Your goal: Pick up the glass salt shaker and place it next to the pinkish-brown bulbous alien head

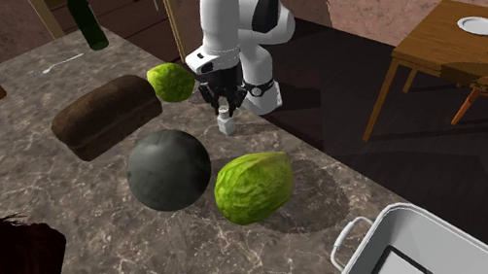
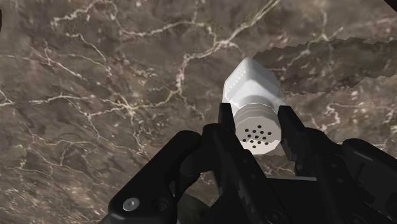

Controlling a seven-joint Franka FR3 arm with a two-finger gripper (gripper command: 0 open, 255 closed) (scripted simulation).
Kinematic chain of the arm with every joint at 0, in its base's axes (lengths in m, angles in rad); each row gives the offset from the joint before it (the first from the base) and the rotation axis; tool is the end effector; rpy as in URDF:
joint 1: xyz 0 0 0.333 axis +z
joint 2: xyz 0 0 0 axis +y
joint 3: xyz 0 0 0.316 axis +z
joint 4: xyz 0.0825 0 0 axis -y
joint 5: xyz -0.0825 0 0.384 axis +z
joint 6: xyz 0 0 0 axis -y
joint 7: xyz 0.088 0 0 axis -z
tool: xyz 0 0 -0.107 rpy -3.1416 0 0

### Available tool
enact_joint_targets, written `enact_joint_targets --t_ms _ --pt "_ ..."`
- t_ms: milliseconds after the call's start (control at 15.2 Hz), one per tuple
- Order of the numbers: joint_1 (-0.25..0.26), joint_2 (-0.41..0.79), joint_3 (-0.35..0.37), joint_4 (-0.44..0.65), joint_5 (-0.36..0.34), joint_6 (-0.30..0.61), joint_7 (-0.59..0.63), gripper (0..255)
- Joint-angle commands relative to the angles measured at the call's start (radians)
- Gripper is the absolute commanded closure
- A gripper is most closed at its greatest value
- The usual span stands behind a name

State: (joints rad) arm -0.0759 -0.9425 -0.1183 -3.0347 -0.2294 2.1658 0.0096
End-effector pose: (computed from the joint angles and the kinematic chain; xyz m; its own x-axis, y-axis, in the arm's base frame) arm 0.2586 -0.0501 0.3645 0.9970 -0.0331 0.0704 -0.0403 -0.9939 0.1023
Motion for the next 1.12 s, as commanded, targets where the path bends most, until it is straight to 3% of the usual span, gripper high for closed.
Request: enact_joint_targets --t_ms 0,1056 --pt "0.000 0.000 0.000 0.000 0.000 0.000 0.000 255" --pt "0.022 -0.078 0.023 0.184 0.040 -0.261 -0.024 255"
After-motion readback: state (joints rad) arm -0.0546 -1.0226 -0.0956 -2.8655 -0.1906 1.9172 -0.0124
